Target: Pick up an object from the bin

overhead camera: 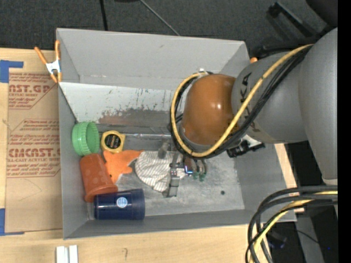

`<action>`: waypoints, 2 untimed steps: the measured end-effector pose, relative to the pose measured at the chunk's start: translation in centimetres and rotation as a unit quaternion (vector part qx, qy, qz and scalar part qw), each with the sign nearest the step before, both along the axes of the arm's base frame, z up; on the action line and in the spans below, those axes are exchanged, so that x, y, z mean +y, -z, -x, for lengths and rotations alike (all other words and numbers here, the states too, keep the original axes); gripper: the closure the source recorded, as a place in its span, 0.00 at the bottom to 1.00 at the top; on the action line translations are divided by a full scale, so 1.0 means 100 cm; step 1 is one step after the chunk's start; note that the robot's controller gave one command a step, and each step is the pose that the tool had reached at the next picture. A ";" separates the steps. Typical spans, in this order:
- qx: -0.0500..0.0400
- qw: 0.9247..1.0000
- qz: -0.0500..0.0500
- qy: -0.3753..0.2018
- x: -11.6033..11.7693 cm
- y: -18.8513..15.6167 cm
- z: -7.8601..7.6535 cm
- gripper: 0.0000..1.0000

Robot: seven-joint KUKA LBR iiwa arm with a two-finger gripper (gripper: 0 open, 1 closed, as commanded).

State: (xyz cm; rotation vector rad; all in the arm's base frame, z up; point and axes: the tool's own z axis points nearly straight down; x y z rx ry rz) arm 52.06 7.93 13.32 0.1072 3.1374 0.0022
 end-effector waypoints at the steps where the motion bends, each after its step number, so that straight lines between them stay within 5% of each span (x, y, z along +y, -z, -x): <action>1: -0.001 0.998 0.001 -0.061 -0.022 0.053 -0.028 0.00; 2: 0.000 0.999 0.000 0.044 -0.005 0.062 0.000 1.00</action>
Offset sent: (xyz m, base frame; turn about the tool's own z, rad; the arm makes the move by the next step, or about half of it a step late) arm -0.0010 -0.0060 -0.0632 0.0896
